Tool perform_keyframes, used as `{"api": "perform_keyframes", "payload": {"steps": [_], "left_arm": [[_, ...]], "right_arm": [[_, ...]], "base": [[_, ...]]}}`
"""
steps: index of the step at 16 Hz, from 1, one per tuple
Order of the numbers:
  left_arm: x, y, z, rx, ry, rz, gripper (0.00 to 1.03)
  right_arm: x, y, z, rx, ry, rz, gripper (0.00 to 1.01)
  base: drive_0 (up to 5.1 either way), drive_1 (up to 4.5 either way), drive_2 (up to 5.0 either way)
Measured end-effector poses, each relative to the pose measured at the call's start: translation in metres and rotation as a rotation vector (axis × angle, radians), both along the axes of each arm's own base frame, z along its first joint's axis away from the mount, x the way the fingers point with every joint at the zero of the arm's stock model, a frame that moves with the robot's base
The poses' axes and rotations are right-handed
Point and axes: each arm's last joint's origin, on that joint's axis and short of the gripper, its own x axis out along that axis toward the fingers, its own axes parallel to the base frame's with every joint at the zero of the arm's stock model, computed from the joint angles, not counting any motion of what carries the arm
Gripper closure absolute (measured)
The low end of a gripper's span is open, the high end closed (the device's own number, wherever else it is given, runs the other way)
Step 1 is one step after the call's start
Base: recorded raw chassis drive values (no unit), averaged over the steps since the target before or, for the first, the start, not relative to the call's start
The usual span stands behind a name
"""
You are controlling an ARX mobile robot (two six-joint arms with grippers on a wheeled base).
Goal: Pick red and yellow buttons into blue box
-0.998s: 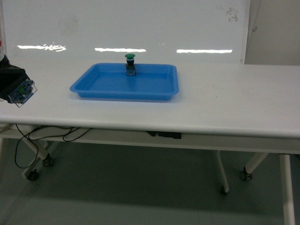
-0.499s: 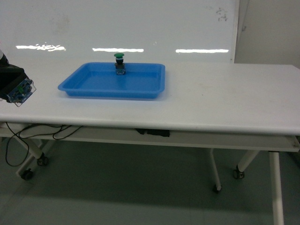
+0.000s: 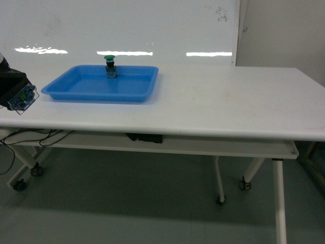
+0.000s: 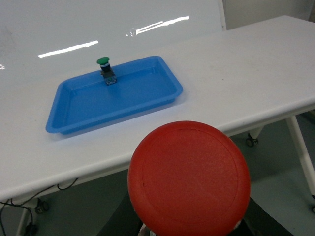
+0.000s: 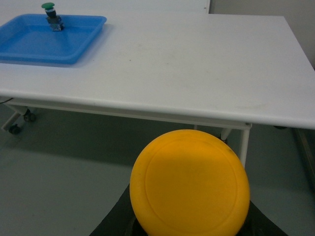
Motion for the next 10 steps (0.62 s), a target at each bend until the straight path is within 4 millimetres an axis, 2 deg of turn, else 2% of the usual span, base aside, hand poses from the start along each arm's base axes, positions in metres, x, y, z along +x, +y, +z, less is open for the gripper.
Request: {"api": "perform_keyframes", "payload": {"steps": [10], "left_arm": [[0.0000, 0.0000, 0.0000, 0.000, 0.000, 0.000, 0.79]], "right_arm": [[0.0000, 0.0000, 0.0000, 0.000, 0.000, 0.000, 0.76]], "base": [[4.3, -2.07, -2.1]]}}
